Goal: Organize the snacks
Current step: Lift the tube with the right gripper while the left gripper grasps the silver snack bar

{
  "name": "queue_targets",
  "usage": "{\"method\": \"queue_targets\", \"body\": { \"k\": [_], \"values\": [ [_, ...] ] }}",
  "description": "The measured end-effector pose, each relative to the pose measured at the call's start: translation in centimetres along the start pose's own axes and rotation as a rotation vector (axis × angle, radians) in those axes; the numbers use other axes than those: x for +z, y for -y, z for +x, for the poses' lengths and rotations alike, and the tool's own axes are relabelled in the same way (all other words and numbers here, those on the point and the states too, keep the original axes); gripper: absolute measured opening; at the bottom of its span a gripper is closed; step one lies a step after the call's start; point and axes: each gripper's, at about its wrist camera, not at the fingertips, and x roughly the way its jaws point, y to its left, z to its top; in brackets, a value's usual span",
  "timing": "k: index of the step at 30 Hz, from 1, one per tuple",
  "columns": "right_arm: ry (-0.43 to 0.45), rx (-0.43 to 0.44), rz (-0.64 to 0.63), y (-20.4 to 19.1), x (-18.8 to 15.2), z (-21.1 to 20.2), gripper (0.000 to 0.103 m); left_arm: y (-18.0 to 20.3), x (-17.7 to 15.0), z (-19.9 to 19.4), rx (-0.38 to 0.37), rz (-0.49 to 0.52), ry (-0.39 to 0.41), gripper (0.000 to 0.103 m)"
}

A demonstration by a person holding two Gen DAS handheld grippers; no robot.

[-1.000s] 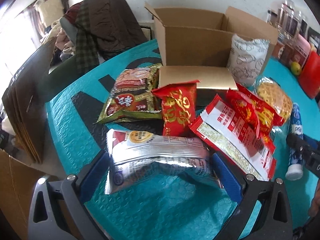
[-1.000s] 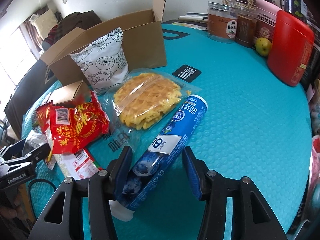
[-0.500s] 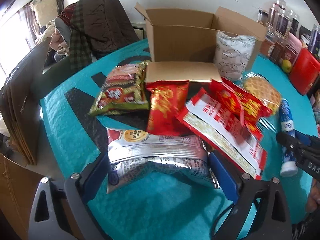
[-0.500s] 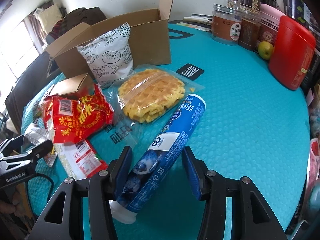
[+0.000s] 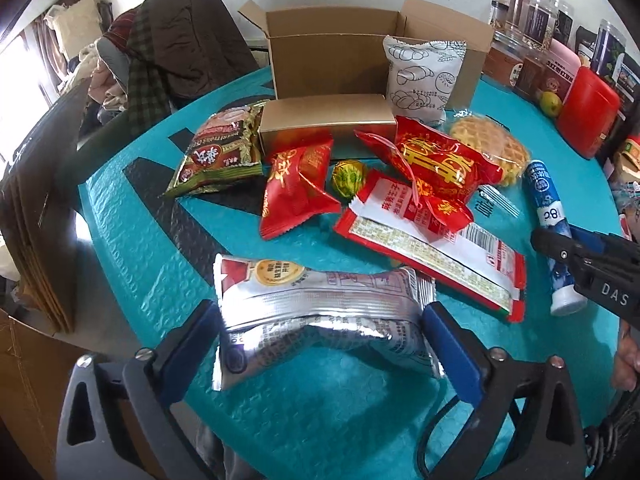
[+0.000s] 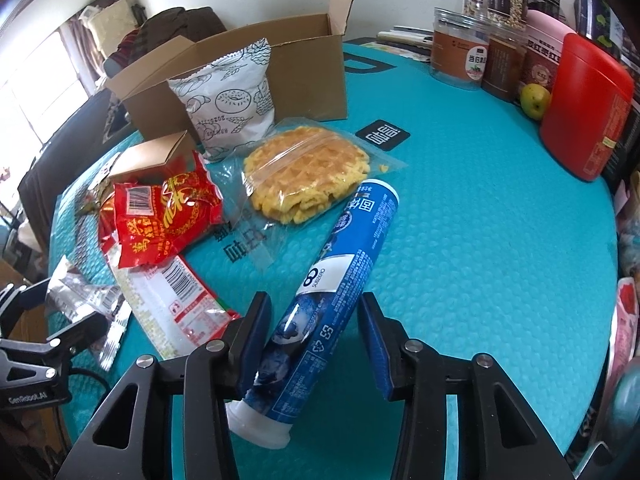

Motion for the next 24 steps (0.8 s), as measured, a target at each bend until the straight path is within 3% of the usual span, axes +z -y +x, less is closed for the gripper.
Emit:
{"method": "queue_targets", "body": {
  "k": [4, 8, 17, 20, 24],
  "values": [
    [-0.005, -0.004, -0.002, -0.1, 0.1, 0.0, 0.045, 0.2, 0.5, -1.5, 0.074, 0.047, 0.083, 0.103],
    [-0.014, -0.011, -0.002, -0.3, 0.1, 0.1, 0.045, 1.2, 1.4, -3.6, 0.132, 0.212, 0.163, 0.103],
    [-0.041, 0.044, -0.014, -2.0, -0.6, -0.5, 0.043, 1.2, 2.8, -3.3, -0.017, 0.388, 0.078, 0.103],
    [-0.055, 0.086, -0.011, -2.7, -1.0, -1.1, 0.038, 1.3, 2.7, -2.9, -0.082, 0.436, 0.052, 0.103],
    [-0.043, 0.069, -0.045, -4.3, -1.4, -2.3, 0.032, 1.3, 2.8, -2.1, -0.148, 0.507, 0.024, 0.103]
  ]
}}
